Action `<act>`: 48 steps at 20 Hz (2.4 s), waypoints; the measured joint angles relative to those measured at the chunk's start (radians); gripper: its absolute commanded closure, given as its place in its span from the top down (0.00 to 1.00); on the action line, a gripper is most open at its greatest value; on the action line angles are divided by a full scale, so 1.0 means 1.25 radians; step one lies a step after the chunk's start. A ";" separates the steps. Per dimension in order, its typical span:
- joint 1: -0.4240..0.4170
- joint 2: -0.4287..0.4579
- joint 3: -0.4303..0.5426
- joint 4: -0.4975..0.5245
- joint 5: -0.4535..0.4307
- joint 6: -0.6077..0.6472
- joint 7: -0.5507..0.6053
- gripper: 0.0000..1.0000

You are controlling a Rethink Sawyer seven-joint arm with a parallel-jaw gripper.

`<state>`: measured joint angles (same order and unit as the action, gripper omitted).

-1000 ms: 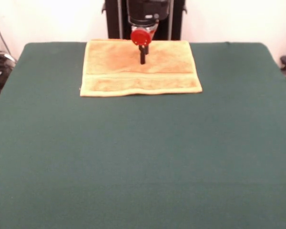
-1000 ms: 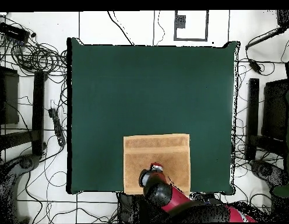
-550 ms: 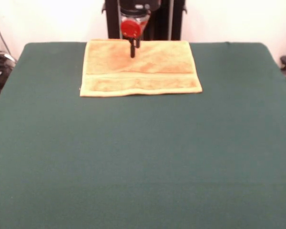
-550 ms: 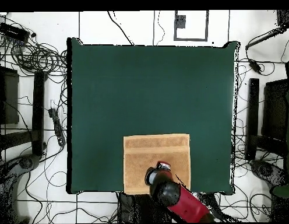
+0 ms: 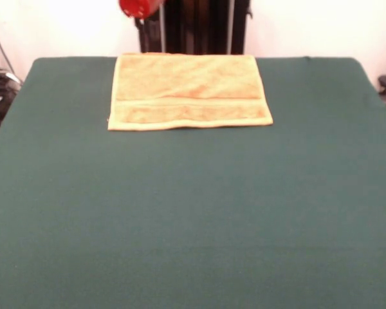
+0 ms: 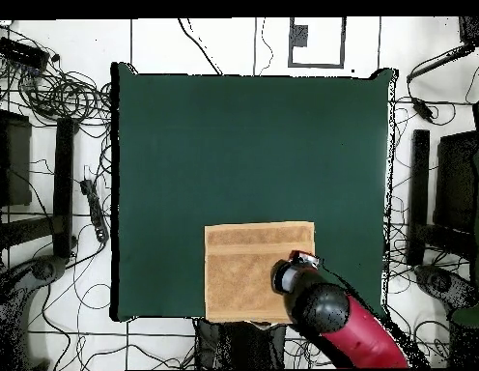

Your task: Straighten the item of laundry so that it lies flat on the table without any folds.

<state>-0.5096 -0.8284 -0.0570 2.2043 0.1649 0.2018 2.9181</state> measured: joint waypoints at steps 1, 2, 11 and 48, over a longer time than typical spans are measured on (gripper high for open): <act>-0.008 -0.006 0.002 -0.004 0.000 -0.001 0.000 1.00; -0.021 -0.011 0.006 -0.009 0.000 -0.007 0.000 1.00; -0.030 0.015 0.013 -0.013 0.066 -0.117 0.000 1.00; 0.229 0.206 -0.035 -0.139 0.396 -0.155 0.000 1.00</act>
<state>-0.2238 -0.5714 -0.1008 2.0308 0.6599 0.0080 2.9183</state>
